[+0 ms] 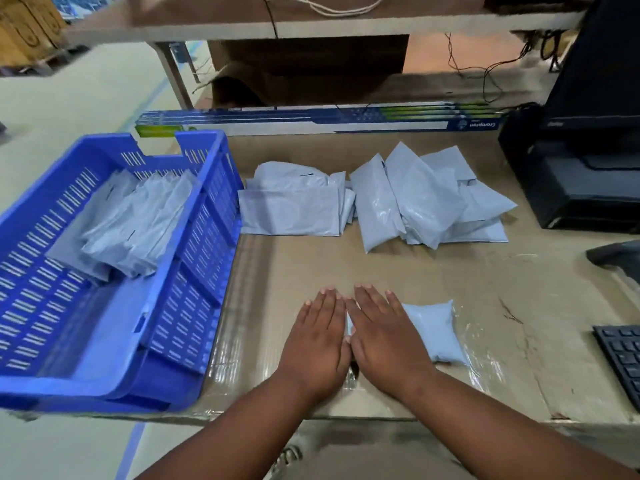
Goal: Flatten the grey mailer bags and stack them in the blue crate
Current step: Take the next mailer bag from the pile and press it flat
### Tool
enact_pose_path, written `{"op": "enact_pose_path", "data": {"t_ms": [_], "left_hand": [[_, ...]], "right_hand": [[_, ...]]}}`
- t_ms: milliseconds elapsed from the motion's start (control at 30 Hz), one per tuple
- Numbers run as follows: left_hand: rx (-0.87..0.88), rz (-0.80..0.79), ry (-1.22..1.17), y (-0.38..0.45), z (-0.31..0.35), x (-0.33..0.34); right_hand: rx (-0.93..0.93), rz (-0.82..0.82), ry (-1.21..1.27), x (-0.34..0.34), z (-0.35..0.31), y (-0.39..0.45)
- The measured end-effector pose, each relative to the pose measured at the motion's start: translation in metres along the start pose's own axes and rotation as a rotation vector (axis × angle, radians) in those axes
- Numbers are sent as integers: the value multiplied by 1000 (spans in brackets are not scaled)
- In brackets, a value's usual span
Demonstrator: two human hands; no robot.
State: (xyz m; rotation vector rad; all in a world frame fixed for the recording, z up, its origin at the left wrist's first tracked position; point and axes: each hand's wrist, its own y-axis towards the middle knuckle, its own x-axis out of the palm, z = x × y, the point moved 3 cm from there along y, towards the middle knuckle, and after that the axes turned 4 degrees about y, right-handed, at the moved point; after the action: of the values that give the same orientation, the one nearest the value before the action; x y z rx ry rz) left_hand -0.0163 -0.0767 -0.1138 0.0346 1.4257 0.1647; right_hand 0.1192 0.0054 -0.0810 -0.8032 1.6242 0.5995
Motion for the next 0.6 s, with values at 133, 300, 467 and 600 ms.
{"op": "enact_pose_path", "data": {"t_ms": [133,300,467,600], "left_hand": [[-16,-8,-10,1,1,-2],[-31,-43,-7,2,1,-2],[-43,-79,16,4,3,-6],[-54,-86,83,10,9,-20]], "right_hand": [[-24,-12,6,0,3,3],[-13,-25,-14,2,2,6],[-21,-34,18,-1,3,6],[-19,-33,65,-4,8,3]]}}
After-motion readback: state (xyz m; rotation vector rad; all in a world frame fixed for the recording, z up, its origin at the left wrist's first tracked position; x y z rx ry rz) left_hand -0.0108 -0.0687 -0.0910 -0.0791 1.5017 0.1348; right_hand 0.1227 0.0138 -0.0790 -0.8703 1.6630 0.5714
